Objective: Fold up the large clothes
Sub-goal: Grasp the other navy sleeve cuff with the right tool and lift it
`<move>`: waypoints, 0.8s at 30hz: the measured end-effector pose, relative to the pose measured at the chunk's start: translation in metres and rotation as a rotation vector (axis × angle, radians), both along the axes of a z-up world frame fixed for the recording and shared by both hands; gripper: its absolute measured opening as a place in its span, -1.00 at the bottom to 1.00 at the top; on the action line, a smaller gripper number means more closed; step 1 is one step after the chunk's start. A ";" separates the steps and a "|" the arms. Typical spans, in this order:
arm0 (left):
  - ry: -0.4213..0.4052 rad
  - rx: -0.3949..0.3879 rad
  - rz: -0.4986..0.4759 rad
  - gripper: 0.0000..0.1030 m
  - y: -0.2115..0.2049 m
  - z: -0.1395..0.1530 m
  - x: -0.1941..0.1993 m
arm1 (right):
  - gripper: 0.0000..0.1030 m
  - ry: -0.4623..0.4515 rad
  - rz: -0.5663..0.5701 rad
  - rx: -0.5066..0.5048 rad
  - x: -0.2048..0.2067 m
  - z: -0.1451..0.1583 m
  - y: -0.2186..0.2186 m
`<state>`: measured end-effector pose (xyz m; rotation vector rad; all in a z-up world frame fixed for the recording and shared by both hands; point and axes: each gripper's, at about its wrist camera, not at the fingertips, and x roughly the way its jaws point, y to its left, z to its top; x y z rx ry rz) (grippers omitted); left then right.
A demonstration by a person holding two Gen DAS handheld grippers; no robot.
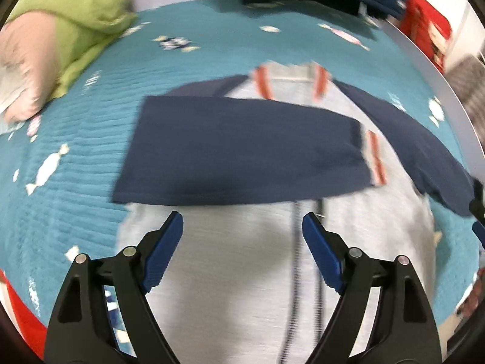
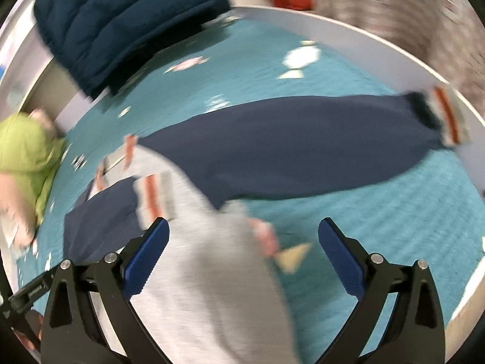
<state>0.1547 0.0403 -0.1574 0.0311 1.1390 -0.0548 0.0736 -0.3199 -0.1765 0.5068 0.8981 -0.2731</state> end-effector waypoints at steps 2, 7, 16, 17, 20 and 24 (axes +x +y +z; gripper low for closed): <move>0.017 0.001 -0.047 0.59 -0.020 -0.006 0.002 | 0.85 -0.006 -0.072 -0.007 -0.013 -0.002 -0.028; 0.025 -0.016 -0.131 0.59 -0.072 -0.014 0.013 | 0.85 -0.001 -0.274 -0.021 -0.043 -0.012 -0.108; 0.049 -0.103 -0.209 0.27 -0.143 -0.026 0.055 | 0.85 -0.045 -0.384 -0.030 -0.054 -0.032 -0.190; 0.061 -0.126 -0.216 0.10 -0.150 -0.029 0.062 | 0.85 -0.059 -0.396 -0.030 -0.055 -0.033 -0.196; 0.102 -0.169 -0.215 -0.31 -0.162 -0.040 0.078 | 0.85 -0.097 -0.411 -0.021 -0.051 -0.040 -0.209; 0.151 -0.225 -0.220 -0.55 -0.179 -0.062 0.096 | 0.69 -0.125 -0.432 -0.043 -0.044 -0.047 -0.219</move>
